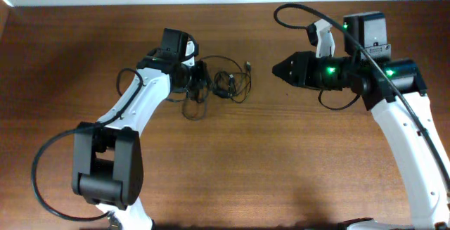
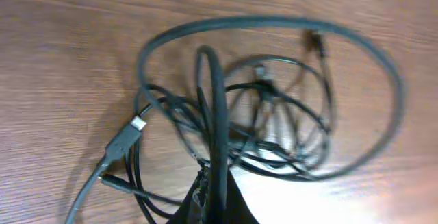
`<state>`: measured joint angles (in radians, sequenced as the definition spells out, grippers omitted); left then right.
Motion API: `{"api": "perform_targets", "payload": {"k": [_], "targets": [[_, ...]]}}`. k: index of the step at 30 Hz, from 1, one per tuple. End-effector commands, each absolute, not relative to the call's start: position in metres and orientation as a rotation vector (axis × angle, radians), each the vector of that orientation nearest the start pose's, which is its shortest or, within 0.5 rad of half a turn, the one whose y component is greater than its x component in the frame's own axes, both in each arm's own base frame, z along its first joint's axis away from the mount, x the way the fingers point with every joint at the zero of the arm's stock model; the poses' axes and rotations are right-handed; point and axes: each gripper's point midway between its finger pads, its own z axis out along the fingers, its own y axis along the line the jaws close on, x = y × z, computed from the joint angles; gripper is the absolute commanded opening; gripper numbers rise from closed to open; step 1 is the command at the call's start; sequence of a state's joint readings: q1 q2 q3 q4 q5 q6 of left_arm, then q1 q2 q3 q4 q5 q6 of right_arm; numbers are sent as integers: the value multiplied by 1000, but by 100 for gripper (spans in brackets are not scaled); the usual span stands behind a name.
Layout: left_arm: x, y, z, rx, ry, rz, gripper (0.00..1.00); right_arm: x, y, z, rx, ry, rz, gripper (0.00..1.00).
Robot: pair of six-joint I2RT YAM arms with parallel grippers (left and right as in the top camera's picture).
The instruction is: Untangle cables
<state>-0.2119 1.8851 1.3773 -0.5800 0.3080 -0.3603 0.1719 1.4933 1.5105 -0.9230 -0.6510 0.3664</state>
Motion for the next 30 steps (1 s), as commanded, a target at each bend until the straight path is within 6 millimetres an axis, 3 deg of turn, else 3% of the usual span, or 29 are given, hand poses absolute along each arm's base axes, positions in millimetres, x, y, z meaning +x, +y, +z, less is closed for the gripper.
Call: {"api": "perform_targets", "payload": {"k": [1,5,9,15,20,25,30], "targets": [[422,-193,174,186,2472,-989,0,357,158,238,-3,2591,920,43],[402,-212,253,358,2234,-1175,0,360,163,211,21,2672,964,43],[382,-216,289,387,2160,-1256,0,361,177,206,-4,2680,1100,43],[367,-239,297,371,2179,-1366,0,362,199,231,-118,2557,1306,43],[360,-268,316,493,2069,-1383,0,356,215,233,-185,2546,1325,44],[362,-269,317,454,2080,-1400,0,359,222,238,-178,2524,1349,44],[362,-269,317,374,2119,-1446,0,368,230,256,-250,2409,1410,44]]}}
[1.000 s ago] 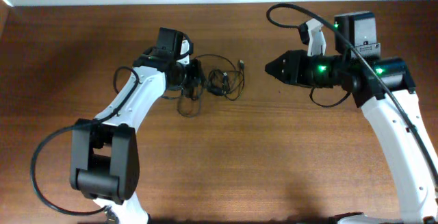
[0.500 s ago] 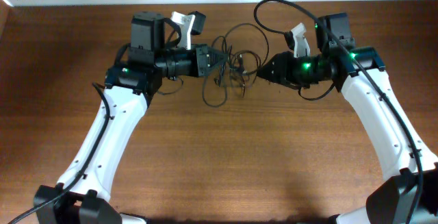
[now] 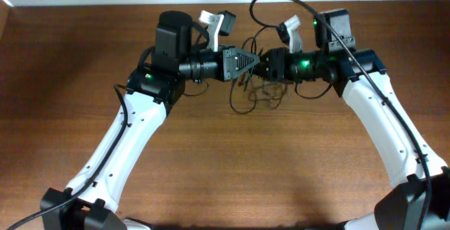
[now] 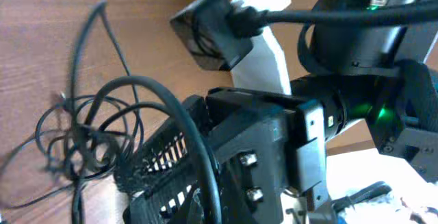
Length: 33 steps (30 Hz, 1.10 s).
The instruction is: Untangle cables
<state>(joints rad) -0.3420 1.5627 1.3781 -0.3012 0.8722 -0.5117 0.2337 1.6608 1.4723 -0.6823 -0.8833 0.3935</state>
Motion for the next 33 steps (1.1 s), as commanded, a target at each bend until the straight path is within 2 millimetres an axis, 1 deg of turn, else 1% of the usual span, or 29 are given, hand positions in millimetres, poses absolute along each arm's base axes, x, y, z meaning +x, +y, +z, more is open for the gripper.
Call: {"api": "perform_targets", "payload": {"k": [1,5,6,9,11,12,14,18,19,21,25,27,29,31,33], "targets": [[362,-269,317,365,2123,-1452,0,370,229,254,-241,2415,1387,44],[360,-271,322,347,2120,-1493,0,373,228,247,-222,2442,1327,42],[359,-272,325,365,2104,-1507,0,374,229,244,-218,2450,1301,31],[351,-277,339,460,2033,-1571,0,379,228,228,-180,2502,1174,14],[345,-279,347,515,1993,-1606,0,383,221,213,-90,2564,1073,5],[343,-280,349,532,1980,-1617,0,386,215,202,-16,2605,996,4],[341,-280,351,535,1981,-1641,0,391,201,189,65,2640,875,4],[339,-272,354,533,1984,-1690,0,396,181,180,190,2662,729,4],[340,-269,355,532,1982,-1695,0,396,178,178,198,2665,705,4],[343,-256,357,529,1973,-1712,0,397,170,174,223,2674,635,4],[352,-229,359,493,1961,-1720,0,398,151,169,286,2690,590,4],[360,-214,354,421,1991,-1711,0,399,138,168,330,2695,577,4],[363,-203,348,352,2030,-1715,2,400,125,166,376,2702,561,4],[364,-198,343,310,2058,-1720,4,399,112,164,423,2711,548,4],[363,-199,342,307,2065,-1724,8,399,103,162,457,2716,539,4]]}}
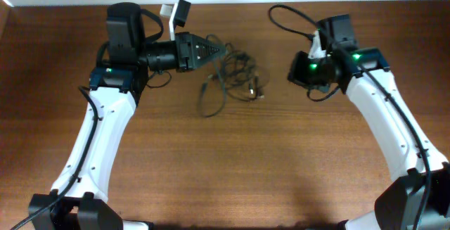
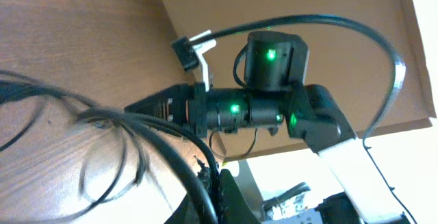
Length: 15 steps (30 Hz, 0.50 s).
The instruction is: Untangle cables
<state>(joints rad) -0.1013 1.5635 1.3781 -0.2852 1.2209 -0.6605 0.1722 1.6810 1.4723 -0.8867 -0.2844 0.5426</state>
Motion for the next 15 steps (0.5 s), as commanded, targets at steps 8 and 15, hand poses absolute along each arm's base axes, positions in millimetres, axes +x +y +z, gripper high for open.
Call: {"api": "perform_targets", "payload": {"k": [8,15], "targets": [[361,-203,342,358,2046,-1705,6,394,92,159,486,2738,526,10],[358,-222,337,374,2069,-1677,10,392,162,203,119,2610,1122,36]]}}
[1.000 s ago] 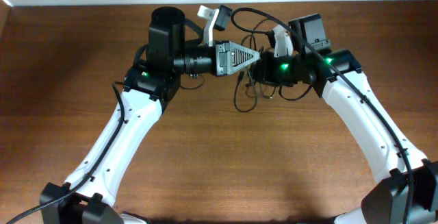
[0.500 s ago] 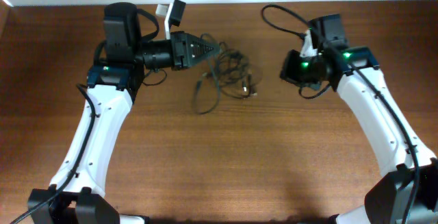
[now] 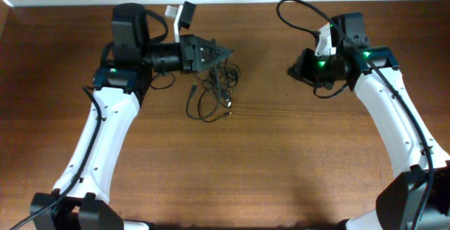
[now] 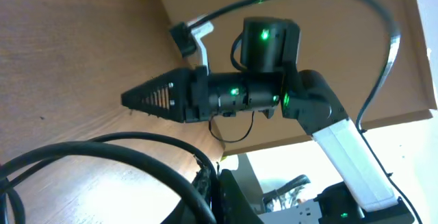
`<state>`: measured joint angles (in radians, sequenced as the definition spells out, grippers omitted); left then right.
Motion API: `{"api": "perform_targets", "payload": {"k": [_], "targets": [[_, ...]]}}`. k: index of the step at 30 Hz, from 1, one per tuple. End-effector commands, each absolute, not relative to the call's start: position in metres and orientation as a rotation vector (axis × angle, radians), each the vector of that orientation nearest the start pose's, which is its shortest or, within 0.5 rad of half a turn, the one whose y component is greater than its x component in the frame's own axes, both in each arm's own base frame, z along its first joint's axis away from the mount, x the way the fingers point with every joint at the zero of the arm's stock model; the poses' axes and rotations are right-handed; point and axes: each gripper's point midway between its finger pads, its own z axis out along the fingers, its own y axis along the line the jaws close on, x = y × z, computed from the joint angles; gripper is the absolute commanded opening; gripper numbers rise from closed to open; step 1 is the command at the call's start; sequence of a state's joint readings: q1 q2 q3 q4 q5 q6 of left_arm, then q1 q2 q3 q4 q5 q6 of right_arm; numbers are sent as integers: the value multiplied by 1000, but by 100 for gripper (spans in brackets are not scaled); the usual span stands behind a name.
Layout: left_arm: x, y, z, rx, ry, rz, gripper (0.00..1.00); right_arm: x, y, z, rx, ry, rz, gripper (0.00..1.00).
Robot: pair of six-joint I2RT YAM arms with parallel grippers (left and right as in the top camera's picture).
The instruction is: Untangle cables
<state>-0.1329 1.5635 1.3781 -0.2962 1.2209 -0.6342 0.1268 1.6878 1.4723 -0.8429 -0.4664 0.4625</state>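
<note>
A tangle of thin black cables (image 3: 211, 95) lies on the wooden table (image 3: 232, 174) just below my left gripper (image 3: 223, 53). That gripper points right and is shut on a thick black cable (image 4: 102, 152), which curves away to the left from my left gripper (image 4: 215, 186) in the wrist view. Small plugs stick out of the tangle's edges. My right gripper (image 3: 294, 69) is off to the right, points left, and looks shut with nothing in it. The left wrist view also shows the right gripper (image 4: 129, 99) as a closed wedge.
The right arm's own black supply cable (image 3: 299, 8) loops above the table's back edge. A pale wall runs behind the table. Bare wood spreads across the front half.
The tangle has drawn in from a spread reaching toward the right arm to a tighter bunch below my left gripper. Both grippers have hardly shifted; the right one sits slightly further right.
First my left gripper held the thick cable low over the tangle at centre-left, the right gripper well apart. Then both grippers met tip to tip at the back centre over the tangle. Afterwards they were apart again, the tangle stretched rightward; now it is bunched under the left gripper.
</note>
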Motion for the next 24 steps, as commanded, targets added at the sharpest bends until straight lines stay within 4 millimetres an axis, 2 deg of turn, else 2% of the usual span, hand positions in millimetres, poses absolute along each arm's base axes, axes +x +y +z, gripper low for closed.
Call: {"api": "perform_targets", "payload": {"k": [1,4,6,10,12,15,17,24], "targets": [[356,-224,337,381,2070,-1682,10,391,167,208,96,2592,1167,41],[353,-230,337,398,2072,-1691,11,391,179,213,41,2569,1198,61],[351,-233,337,407,2073,-1696,10,390,184,209,25,2581,1165,70],[346,-239,337,427,2076,-1707,10,389,201,199,-18,2607,1071,73],[346,-239,338,431,2075,-1711,10,389,211,196,-51,2605,1077,75],[343,-240,339,444,2072,-1727,10,390,218,193,-71,2601,1086,82],[339,-241,340,464,2065,-1751,5,393,221,191,-51,2604,1097,89],[328,-242,346,527,2042,-1822,3,399,237,174,-65,2616,1119,89]]}}
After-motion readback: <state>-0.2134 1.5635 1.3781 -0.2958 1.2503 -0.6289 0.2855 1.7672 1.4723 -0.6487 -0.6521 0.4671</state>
